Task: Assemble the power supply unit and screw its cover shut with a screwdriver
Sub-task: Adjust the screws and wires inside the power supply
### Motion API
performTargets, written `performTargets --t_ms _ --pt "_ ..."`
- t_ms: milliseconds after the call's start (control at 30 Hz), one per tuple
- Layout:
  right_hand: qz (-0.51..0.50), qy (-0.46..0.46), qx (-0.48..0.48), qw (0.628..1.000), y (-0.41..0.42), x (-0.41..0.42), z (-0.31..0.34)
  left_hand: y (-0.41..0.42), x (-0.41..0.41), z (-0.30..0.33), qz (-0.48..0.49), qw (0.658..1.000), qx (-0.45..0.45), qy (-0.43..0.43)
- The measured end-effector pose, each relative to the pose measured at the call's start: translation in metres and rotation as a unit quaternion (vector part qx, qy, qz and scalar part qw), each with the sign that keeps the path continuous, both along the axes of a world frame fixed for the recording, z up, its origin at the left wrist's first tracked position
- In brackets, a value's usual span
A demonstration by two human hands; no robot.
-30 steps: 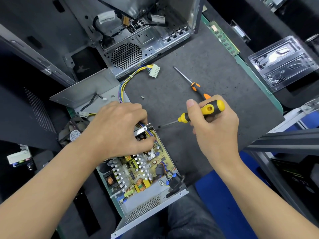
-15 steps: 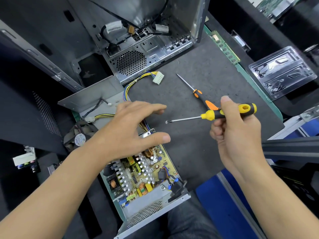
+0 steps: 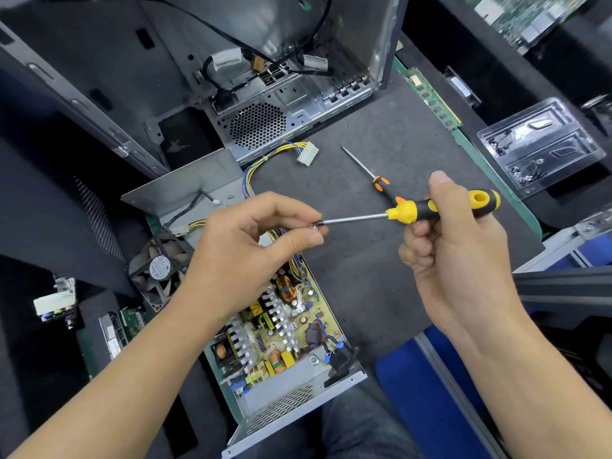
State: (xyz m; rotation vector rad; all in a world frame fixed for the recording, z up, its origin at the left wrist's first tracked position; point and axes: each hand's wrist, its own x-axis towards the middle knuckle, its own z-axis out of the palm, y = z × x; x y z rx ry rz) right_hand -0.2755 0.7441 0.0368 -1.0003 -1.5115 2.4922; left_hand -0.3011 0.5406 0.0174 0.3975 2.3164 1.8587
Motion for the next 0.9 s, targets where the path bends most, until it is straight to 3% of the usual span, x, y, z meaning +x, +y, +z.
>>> performTargets --t_ms 433,633,900 --pt "0.008 0.018 0.019 1.0 -0.0053 0.0024 0.0087 0.001 0.0044 0.0008 0.055 0.998 0.04 0.0" --pt "0.021 0.042 0.085 0.995 -0.0071 0.0063 0.0103 -0.0029 0.0055 -0.0019 0.052 0.998 0.014 0.018" --pt "0.025 0.017 0.091 0.995 -0.0071 0.0076 0.0067 -0.006 0.009 -0.0068 0.041 0.999 -0.014 0.026"
